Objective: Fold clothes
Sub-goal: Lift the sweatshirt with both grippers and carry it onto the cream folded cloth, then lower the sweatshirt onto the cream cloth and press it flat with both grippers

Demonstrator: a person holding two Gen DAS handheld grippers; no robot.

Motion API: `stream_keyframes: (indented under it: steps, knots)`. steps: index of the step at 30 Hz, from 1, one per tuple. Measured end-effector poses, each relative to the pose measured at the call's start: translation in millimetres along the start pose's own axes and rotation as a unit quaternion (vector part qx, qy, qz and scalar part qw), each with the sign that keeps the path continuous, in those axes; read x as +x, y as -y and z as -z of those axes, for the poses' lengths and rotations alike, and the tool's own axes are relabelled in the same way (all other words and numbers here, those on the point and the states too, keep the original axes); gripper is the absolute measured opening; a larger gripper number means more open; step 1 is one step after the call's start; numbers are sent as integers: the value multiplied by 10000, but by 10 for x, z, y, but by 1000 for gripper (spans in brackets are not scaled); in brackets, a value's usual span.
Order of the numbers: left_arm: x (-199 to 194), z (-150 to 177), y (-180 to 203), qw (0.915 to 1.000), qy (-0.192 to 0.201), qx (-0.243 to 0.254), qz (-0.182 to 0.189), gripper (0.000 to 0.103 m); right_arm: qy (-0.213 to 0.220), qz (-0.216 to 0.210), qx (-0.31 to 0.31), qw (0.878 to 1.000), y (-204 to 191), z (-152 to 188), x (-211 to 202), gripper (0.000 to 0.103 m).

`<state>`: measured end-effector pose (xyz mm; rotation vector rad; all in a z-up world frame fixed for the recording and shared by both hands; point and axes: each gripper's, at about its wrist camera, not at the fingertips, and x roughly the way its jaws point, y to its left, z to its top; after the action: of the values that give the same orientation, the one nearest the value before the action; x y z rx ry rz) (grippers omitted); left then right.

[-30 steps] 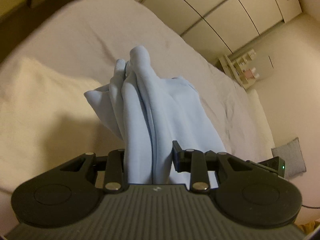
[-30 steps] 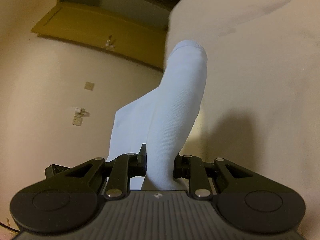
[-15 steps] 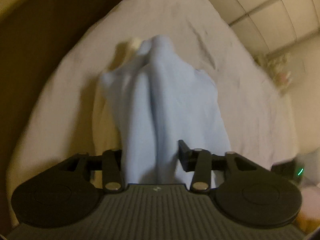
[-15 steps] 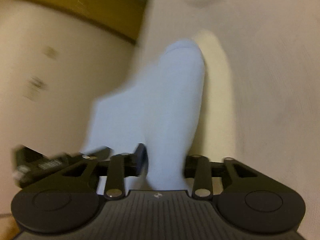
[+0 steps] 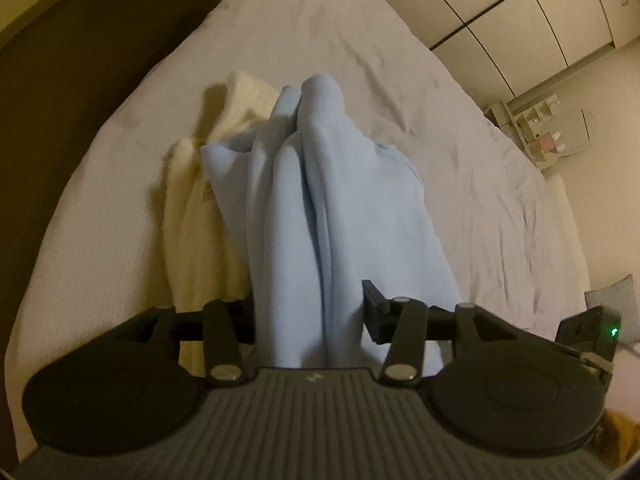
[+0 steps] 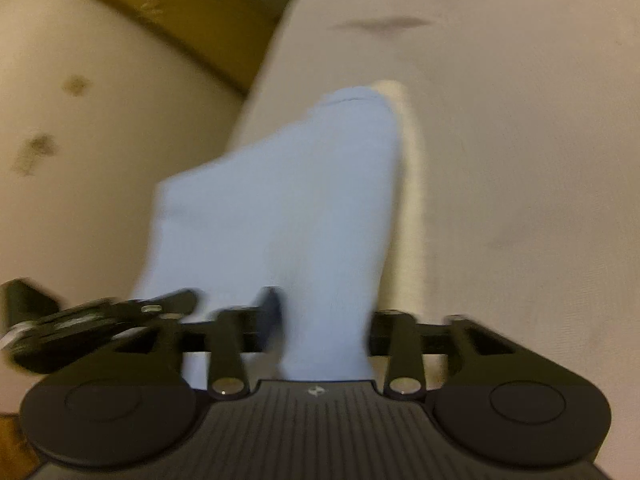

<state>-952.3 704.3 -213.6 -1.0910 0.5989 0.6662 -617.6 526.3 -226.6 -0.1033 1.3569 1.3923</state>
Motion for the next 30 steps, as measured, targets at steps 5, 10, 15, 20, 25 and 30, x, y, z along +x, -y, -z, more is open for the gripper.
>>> stream_keyframes:
  steps: [5, 10, 15, 20, 25, 30]
  knots:
    - [-574, 166, 233, 9956, 326, 381, -791, 38, 194, 460, -292, 9983, -37, 66, -436, 62]
    - [-1084, 512, 714, 9755, 588, 1385, -1604, 19, 376, 935, -1461, 9841, -382, 431, -1024, 50]
    - [-850, 738, 791, 9653, 357, 1773, -1884, 13, 249, 790, -2306, 9695, -910, 565, -671, 41]
    - [-486, 881, 401, 9694, 159, 1367, -2031, 16, -289, 1168, -2898, 9495, -902, 803, -136, 40]
    - [-436, 928, 378, 9586, 276, 1612, -2329, 29, -353, 1448, -3393, 9288, -926, 970, 114, 42]
    - [-817, 839, 568, 9586, 444, 1604, -2311, 17, -206, 1079, -2952, 9491, -949, 799, -206, 41]
